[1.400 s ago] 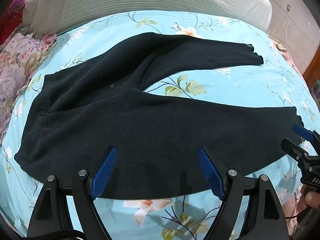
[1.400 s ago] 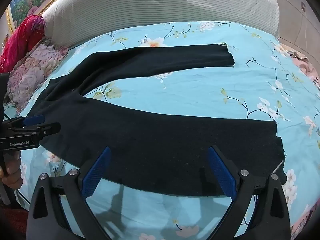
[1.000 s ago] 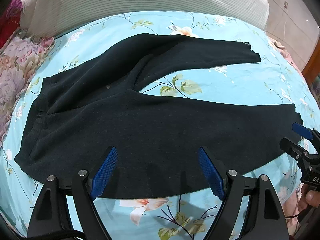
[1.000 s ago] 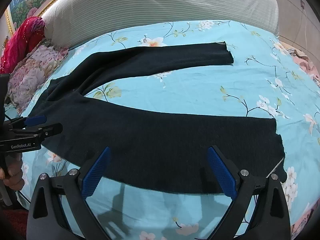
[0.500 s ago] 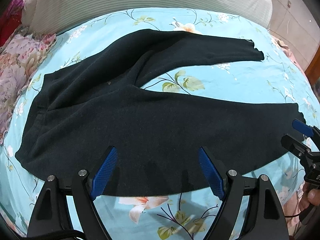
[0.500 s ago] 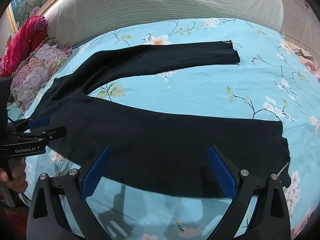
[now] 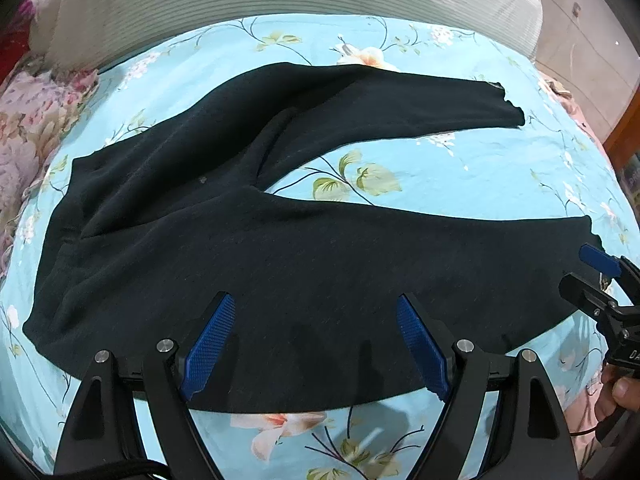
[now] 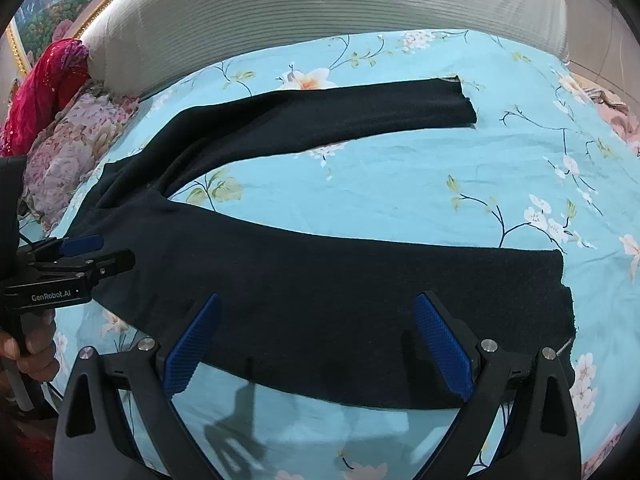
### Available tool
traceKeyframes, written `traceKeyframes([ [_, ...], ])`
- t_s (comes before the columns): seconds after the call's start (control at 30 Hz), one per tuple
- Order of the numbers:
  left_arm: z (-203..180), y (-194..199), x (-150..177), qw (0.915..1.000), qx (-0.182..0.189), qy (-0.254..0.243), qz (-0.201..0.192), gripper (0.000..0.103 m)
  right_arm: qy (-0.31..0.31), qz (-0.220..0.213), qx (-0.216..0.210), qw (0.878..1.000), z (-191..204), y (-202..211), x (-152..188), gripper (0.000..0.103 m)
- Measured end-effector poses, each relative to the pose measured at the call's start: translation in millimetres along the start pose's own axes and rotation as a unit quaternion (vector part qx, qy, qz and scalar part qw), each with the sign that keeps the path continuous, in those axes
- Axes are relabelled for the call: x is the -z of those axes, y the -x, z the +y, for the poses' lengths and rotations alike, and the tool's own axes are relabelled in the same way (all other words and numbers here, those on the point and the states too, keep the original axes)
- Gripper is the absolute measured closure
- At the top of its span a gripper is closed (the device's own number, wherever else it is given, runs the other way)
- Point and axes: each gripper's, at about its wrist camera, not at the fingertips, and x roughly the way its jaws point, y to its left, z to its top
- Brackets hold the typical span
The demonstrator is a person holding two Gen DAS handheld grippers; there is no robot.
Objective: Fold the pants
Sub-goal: 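Position both grippers open over the black pants, then grasp the pants edge with the left gripper while the right gripper grasps beside it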
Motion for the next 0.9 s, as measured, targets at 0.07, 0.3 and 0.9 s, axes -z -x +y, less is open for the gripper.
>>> traceKeyframes([
  [0.07, -2.0, -7.4, -2.0, 1.0000, 0.003, -0.001, 0.003, 0.020, -0.008, 0.010, -0.002, 1.000, -3.0, -0.8, -0.3, 0.006],
  [0.3, -13.8, -24.7, -6.8, 0.9997, 0.014, -0.012, 0.016, 0.020, -0.014, 0.012, -0.001, 1.000, -10.8, -2.9, -2.7, 0.006],
  [0.9, -0.5, -50.7, -109.4, 1.0000, -0.003, -0.005, -0.001, 0.020, -0.016, -0.016, -0.001, 1.000, -56.6, -24.3, -89.1, 0.006],
])
